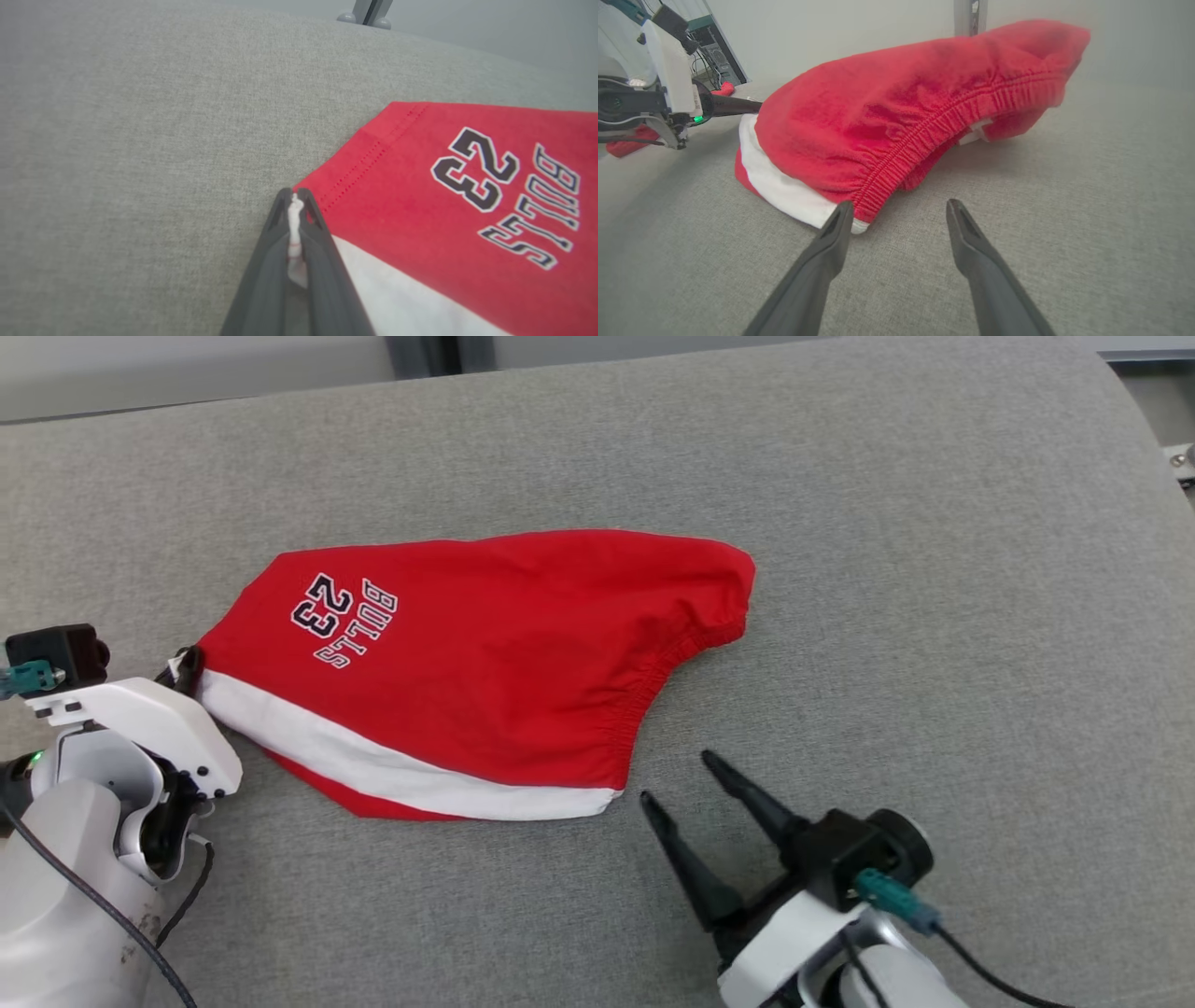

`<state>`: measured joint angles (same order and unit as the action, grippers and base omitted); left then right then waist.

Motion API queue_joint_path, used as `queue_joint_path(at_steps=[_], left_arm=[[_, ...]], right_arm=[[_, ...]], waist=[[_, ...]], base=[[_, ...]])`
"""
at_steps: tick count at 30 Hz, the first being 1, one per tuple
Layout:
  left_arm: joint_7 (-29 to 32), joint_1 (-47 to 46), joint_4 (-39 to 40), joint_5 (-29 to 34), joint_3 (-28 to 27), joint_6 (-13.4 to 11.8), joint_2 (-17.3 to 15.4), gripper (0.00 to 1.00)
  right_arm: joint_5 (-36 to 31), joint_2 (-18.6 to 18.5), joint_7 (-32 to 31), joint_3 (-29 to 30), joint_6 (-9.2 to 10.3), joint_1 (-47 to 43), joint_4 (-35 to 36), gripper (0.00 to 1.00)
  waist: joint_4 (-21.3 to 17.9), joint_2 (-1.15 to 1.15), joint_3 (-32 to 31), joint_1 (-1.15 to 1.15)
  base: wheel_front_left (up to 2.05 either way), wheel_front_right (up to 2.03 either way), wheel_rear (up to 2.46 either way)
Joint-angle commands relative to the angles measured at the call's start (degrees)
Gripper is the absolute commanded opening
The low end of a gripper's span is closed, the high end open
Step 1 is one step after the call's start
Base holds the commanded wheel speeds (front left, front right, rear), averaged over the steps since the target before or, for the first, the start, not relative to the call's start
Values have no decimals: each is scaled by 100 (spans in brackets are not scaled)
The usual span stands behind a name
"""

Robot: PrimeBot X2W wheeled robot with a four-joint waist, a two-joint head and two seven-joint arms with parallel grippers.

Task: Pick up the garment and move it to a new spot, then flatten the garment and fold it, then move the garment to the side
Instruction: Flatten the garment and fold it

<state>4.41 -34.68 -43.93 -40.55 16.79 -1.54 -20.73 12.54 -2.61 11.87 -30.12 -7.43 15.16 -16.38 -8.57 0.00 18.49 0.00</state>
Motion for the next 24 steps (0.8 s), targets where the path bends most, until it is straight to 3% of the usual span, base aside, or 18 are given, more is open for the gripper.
queue_joint_path(at_steps=[1, 10, 12, 13, 14, 19, 24], left_arm=[[-46, -136, -56, 49, 33, 41, 21, 0], [-279, -333, -367, 80, 187, 247, 252, 0], [-321, -348, -398, 67, 192, 265, 283, 0], [-370, -358, -426, 70, 207, 291, 296, 0], [-428, -369, -448, 110, 229, 301, 294, 0], [-811, -327, -462, 113, 238, 347, 407, 0], [-1387, -195, -35, 132, 121, 240, 383, 0]], right_arm=[[30, -54, -8, -167, -11, 136, -141, 100], [431, -54, 158, -966, -11, 712, -1032, 100], [480, -54, 181, -1001, -11, 767, -1110, 95], [519, -52, 196, -1032, -11, 815, -1190, 42], [571, -51, 215, -1053, -11, 848, -1225, 2], [730, -56, 306, -1088, -11, 977, -1269, 0], [822, -209, 344, -730, -11, 891, -746, 0]], waist=[[81, 0, 1, 0], [304, 0, -73, 0], [322, 0, -77, 0], [337, 0, -85, 0], [349, 0, -94, 0], [358, 0, -174, 0], [331, 0, -361, 0]], base=[[0, 0, 0], [0, 0, 0], [0, 0, 0], [0, 0, 0], [0, 0, 0], [0, 0, 0], [0, 0, 0]])
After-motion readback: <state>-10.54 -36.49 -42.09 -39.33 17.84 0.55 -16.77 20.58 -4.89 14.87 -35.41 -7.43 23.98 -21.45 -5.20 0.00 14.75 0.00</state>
